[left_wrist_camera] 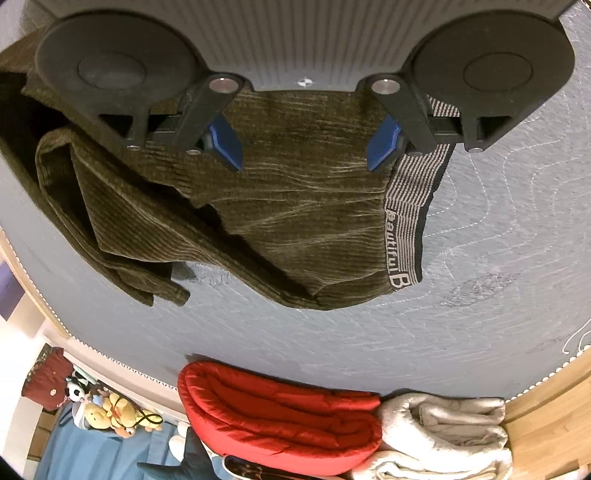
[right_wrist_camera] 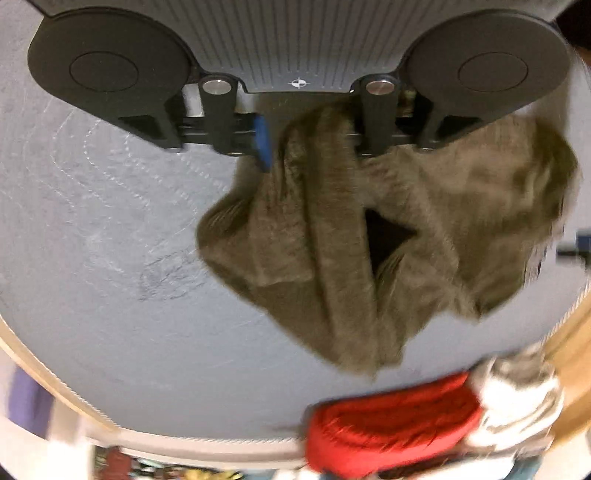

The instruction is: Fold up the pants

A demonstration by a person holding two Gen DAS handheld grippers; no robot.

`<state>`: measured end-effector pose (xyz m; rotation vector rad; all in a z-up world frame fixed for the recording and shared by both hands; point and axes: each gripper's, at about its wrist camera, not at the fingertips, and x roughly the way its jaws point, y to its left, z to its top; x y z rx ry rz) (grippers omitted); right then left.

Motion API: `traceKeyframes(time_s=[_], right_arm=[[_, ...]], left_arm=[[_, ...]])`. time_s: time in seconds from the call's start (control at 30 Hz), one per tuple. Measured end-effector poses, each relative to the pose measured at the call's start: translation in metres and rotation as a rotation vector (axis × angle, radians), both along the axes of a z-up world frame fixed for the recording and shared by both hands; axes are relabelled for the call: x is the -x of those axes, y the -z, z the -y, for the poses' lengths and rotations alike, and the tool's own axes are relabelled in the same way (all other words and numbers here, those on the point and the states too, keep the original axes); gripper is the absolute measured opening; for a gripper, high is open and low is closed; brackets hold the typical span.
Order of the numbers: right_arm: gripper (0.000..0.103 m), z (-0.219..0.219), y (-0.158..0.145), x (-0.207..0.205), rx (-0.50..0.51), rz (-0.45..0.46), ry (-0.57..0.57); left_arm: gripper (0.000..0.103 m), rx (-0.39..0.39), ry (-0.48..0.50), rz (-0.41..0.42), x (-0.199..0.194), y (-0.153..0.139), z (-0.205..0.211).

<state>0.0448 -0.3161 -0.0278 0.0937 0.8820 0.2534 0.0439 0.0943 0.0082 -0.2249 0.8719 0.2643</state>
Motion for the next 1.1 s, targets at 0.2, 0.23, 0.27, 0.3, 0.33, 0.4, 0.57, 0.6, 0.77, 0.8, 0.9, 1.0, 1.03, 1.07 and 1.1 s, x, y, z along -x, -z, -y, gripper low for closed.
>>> traceKeyframes(time_s=[0.2, 0.23, 0.27, 0.3, 0.33, 0.4, 0.57, 0.6, 0.77, 0.8, 0.9, 1.0, 1.03, 1.07, 1.1], right_arm=[[0.058, 0.000, -0.021, -0.019, -0.063, 0.124, 0.040], [0.058, 0.003, -0.025, -0.025, -0.085, 0.142, 0.060], [0.059, 0.006, -0.030, -0.031, -0.113, 0.165, 0.088], [0.060, 0.011, -0.035, -0.036, -0.144, 0.192, 0.124], [0.063, 0.017, -0.039, -0.041, -0.163, 0.220, 0.160], [0.071, 0.027, -0.037, -0.048, -0.164, 0.267, 0.227], [0.086, 0.010, 0.007, -0.087, -0.171, 0.117, 0.149], [0.087, 0.002, 0.020, -0.095, -0.157, 0.082, 0.121], [0.095, -0.022, 0.055, -0.120, -0.155, -0.018, 0.096], [0.095, -0.024, 0.058, -0.123, -0.163, -0.031, 0.099], [0.097, -0.032, 0.063, -0.129, -0.155, -0.043, 0.093], [0.097, -0.045, 0.065, -0.134, -0.139, -0.047, 0.076], [0.097, -0.048, 0.063, -0.134, -0.130, -0.044, 0.071], [0.097, -0.048, 0.062, -0.134, -0.122, -0.038, 0.067], [0.097, -0.049, 0.060, -0.133, -0.119, -0.028, 0.066]], left_arm=[[0.079, -0.013, -0.009, -0.013, -0.004, 0.006, -0.005], [0.079, -0.014, -0.010, -0.016, -0.004, 0.007, -0.006], [0.079, -0.017, -0.010, -0.018, -0.005, 0.008, -0.007], [0.079, -0.020, -0.010, -0.019, -0.005, 0.008, -0.009], [0.079, -0.023, -0.010, -0.020, -0.006, 0.009, -0.010], [0.079, -0.026, -0.010, -0.025, -0.008, 0.011, -0.013], [0.079, -0.028, -0.016, -0.035, -0.013, 0.015, -0.017], [0.079, -0.027, -0.017, -0.036, -0.013, 0.015, -0.017], [0.079, -0.026, -0.013, -0.039, -0.014, 0.016, -0.017], [0.079, -0.027, -0.012, -0.040, -0.015, 0.016, -0.018], [0.079, -0.029, -0.016, -0.044, -0.015, 0.018, -0.020], [0.079, -0.030, -0.019, -0.049, -0.017, 0.019, -0.021], [0.079, -0.030, -0.019, -0.049, -0.017, 0.019, -0.021], [0.079, -0.029, -0.018, -0.049, -0.018, 0.019, -0.021], [0.079, -0.028, -0.017, -0.048, -0.018, 0.019, -0.020]])
